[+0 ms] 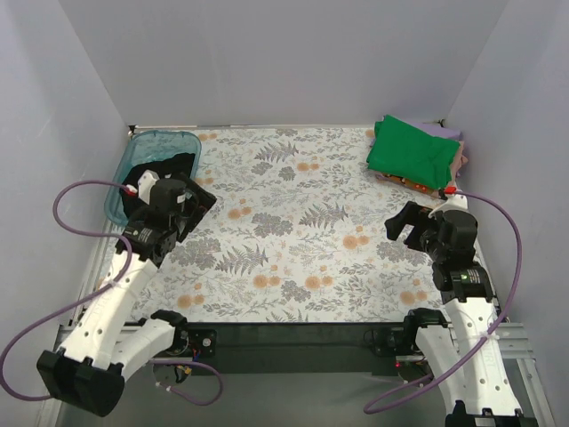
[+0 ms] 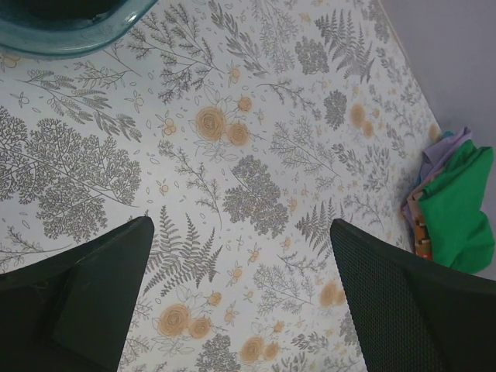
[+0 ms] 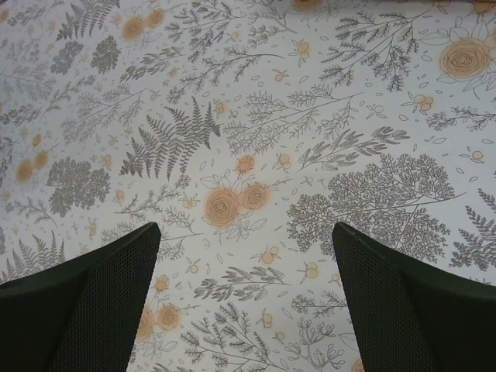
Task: Fold and stack the t-shirts
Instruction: Grab the tshirt from the pile
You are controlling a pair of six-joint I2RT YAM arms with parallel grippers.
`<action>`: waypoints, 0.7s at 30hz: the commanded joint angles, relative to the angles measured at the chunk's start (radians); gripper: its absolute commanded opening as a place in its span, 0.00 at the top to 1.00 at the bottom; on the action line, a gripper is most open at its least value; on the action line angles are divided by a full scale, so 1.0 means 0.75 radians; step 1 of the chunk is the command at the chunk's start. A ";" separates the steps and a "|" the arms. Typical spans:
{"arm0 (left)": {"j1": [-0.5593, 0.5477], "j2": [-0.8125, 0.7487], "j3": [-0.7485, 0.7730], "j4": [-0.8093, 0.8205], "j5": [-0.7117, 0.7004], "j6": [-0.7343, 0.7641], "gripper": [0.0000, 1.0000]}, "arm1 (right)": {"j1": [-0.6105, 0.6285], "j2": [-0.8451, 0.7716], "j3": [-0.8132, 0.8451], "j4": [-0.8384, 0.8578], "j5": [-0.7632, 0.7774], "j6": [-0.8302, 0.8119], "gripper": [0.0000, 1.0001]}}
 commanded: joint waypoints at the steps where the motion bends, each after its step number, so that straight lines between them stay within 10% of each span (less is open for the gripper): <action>1: 0.020 0.220 0.144 -0.044 -0.053 -0.023 0.02 | -0.003 0.002 0.068 0.013 0.031 -0.040 0.02; 10: 0.490 0.748 0.410 0.083 0.235 0.100 0.02 | -0.003 0.049 0.029 -0.032 0.074 -0.111 0.02; 21: 0.608 1.402 0.760 -0.048 0.260 0.137 0.02 | -0.003 0.154 -0.012 -0.053 0.103 -0.140 0.02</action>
